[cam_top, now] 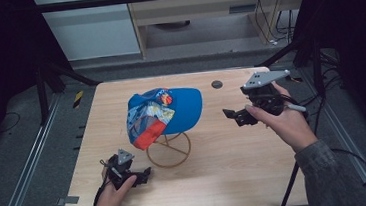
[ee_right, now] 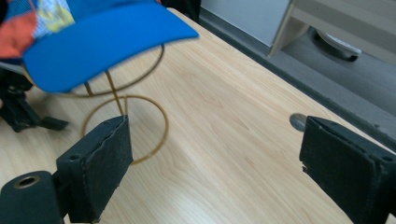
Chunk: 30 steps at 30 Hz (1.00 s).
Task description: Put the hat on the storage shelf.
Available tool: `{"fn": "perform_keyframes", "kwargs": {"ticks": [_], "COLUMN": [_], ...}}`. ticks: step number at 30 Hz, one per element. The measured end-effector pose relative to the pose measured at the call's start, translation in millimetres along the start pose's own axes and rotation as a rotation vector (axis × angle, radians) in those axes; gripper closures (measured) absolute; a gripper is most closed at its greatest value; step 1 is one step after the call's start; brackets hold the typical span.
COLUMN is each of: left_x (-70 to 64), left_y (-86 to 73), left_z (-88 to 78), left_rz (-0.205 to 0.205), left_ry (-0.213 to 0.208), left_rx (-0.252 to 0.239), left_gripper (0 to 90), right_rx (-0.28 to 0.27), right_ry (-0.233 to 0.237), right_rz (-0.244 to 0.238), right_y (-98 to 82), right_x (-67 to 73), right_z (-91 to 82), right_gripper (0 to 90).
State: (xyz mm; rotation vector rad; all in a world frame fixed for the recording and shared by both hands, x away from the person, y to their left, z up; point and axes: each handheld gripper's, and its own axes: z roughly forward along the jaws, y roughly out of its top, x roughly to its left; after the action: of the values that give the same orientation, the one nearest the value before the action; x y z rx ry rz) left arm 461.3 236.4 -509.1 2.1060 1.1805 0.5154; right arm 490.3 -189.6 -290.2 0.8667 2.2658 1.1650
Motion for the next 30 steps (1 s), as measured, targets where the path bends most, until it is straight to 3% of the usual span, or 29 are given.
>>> {"fn": "perform_keyframes", "kwargs": {"ticks": [18,30], "left_x": [0.1,0.1], "left_y": [0.0,0.0], "left_z": [0.0,0.0], "left_rz": [0.000,0.000], "left_ry": [-0.002,-0.002], "left_rx": [0.000,0.000], "left_gripper": [0.0,0.0], "right_rx": [0.060,0.078], "right_ry": [-0.008,-0.009], "right_rz": [0.095,0.118], "right_y": [-78.0,-107.4], "right_x": [-6.2,-6.3], "right_z": [23.0,34.2], "right_gripper": [11.4,11.5]}}
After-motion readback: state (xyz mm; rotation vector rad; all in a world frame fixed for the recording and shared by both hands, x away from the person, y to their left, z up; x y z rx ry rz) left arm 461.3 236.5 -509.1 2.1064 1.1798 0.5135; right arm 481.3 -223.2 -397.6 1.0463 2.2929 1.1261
